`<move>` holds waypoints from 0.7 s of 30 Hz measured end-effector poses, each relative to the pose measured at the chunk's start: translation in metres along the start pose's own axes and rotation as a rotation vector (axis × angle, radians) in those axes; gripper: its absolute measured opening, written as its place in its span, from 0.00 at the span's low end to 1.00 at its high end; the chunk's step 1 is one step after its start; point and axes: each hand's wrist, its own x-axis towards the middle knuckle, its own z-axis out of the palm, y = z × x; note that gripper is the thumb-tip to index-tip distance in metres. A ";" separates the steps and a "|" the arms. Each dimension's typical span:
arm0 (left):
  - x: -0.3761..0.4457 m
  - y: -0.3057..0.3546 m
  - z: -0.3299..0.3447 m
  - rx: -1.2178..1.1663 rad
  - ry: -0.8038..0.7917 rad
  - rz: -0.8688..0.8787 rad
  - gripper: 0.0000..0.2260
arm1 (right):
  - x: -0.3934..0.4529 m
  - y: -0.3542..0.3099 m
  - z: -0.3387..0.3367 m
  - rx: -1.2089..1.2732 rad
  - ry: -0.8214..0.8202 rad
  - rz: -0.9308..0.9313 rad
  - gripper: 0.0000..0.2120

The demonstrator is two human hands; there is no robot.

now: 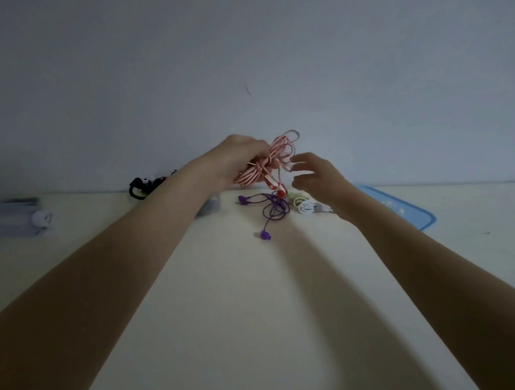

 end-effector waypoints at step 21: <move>0.017 -0.058 0.086 0.562 -0.020 -0.066 0.06 | -0.035 0.018 -0.072 -0.565 0.034 0.209 0.13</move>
